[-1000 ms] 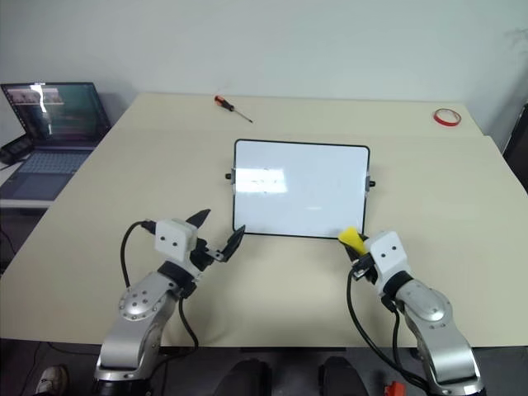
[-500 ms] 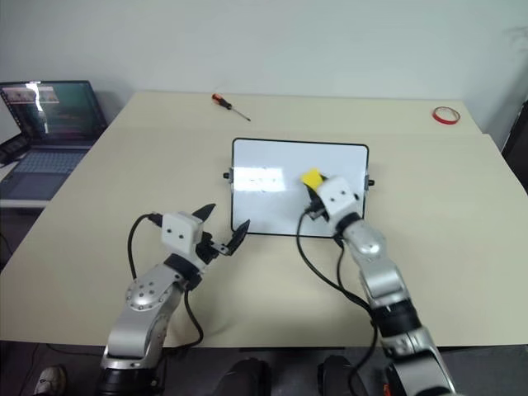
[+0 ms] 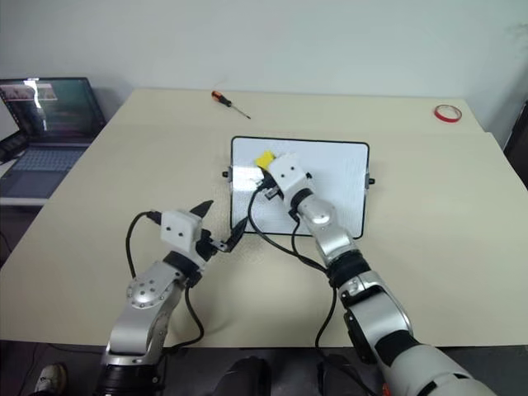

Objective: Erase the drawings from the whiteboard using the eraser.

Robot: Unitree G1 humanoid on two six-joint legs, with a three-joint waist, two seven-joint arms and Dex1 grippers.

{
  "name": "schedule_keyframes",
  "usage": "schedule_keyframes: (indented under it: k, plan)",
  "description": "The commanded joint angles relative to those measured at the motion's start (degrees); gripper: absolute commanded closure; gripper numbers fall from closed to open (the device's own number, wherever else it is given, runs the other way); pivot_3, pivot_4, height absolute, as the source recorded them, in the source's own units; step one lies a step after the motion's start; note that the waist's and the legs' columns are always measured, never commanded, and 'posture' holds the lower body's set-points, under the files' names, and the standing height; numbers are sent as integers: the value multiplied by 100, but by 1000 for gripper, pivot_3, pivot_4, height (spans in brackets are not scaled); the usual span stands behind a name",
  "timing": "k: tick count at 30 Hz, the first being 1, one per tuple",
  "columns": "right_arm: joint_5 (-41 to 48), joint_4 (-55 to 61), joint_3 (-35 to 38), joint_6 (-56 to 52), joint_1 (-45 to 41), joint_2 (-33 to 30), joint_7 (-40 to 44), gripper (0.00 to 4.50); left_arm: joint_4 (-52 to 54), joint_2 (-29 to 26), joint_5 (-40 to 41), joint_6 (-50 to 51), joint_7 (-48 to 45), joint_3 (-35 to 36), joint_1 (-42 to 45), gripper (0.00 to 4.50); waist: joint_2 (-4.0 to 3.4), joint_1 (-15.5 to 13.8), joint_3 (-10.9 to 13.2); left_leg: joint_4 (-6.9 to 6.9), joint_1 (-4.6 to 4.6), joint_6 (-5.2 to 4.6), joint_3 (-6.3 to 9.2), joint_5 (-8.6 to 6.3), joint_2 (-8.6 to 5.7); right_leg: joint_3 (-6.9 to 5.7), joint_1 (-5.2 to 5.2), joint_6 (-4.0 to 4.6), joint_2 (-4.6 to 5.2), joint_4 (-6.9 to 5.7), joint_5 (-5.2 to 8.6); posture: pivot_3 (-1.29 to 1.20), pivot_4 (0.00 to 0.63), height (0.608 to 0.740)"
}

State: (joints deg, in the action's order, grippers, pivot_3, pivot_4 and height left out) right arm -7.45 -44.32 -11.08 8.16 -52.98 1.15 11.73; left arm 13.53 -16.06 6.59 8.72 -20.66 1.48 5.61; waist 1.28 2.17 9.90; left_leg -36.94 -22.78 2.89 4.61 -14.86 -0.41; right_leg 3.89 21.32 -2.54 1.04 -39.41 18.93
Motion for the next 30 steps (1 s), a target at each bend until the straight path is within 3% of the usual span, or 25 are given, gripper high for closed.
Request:
schedule_keyframes:
  k: [1, 13, 25, 30]
  plan:
    - [-66, -29, 23, -430, 68, 55, -119, 3297, 270, 47, -5, -71, 57, -53, 41, 0, 0, 7, -2, -1, 4, 0, 1, 1, 0, 0, -1, 0, 0, -8, 0, 0, 150, 740]
    - [-198, 1091, -620, -1032, 978, 160, 717, 3297, 226, 1, 14, -58, 54, 15, 115, 0, 0, 81, -6, -4, 33, 2, 1, 3, -1, 3, -12, 0, -2, -49, 0, 0, 150, 740]
    - [-230, 215, 115, -255, 70, 110, -845, 3297, 195, 31, 12, -33, 21, -79, 177, 0, 0, 39, -6, -4, 30, 7, 5, 8, -4, 0, -12, 1, -2, -50, 0, 0, 150, 740]
    - [-195, 3, 73, -108, -31, 280, -851, 3297, 176, 23, 23, -27, 14, -71, 215, 0, 0, 52, -6, -3, 28, 7, 3, 8, -3, 2, -8, 1, -2, -50, 0, 0, 150, 740]
